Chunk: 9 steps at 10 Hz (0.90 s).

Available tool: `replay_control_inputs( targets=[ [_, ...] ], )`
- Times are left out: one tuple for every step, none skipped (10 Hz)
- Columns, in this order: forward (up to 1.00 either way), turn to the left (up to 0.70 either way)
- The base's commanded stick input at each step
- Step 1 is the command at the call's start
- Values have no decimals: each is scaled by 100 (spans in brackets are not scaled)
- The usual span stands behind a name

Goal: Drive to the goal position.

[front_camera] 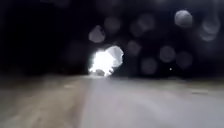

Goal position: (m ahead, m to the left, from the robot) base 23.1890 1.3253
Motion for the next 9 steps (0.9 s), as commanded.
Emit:
replay_control_inputs(
  targets=[
    [100, 0],
    [100, 0],
    [100, 0],
    [100, 0],
    [100, 0],
    [100, 0],
    [100, 8],
    [100, 39],
    [100, 40]
  ],
)
